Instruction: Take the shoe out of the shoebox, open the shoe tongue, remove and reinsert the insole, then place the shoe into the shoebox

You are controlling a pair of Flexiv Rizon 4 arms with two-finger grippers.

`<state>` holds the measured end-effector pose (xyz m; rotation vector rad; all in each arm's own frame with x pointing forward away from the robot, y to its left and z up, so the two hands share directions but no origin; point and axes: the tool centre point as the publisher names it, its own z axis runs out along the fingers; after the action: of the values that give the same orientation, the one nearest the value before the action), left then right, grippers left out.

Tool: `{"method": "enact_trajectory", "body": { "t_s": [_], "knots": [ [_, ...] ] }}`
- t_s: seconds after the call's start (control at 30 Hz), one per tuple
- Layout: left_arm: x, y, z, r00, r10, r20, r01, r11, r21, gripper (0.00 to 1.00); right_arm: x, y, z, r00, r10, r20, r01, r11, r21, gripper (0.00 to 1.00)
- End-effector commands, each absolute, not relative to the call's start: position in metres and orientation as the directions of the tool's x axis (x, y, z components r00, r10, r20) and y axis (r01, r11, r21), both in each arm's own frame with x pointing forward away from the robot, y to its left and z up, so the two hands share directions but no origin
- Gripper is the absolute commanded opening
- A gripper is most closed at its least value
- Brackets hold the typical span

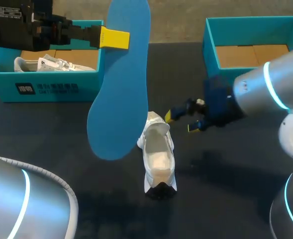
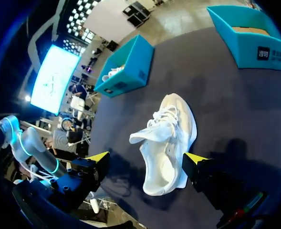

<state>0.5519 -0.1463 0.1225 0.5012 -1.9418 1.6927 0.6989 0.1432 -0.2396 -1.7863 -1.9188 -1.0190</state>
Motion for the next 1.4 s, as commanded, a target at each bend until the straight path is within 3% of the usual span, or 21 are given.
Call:
{"method": "enact_trajectory", "body": {
  "t_s": [0.03, 0.6, 1.1, 1.4],
  "knots": [
    [0.553, -0.148, 0.123, -0.8, 0.057, 0.597, -0.583, 0.156, -0.797, 0.0, 0.688, 0.116, -0.23, -0.2, 0.564, 0.801, 0.96, -0.049, 0.275, 1.0],
    [0.553, -0.148, 0.123, -0.8, 0.057, 0.597, -0.583, 0.156, -0.797, 0.0, 0.702, 0.101, -0.2, -0.214, 0.458, 0.863, 0.963, -0.049, 0.265, 1.0],
    [0.553, -0.148, 0.123, -0.8, 0.057, 0.597, -0.583, 0.156, -0.797, 0.0, 0.705, 0.104, -0.198, -0.182, 0.444, 0.878, 0.974, -0.043, 0.224, 1.0],
    [0.577, -0.143, 0.122, -0.884, 0.112, 0.454, -0.449, 0.066, -0.891, 0.0, 0.712, 0.105, -0.184, -0.153, 0.374, 0.915, 0.983, -0.035, 0.178, 1.0]
  ]
}}
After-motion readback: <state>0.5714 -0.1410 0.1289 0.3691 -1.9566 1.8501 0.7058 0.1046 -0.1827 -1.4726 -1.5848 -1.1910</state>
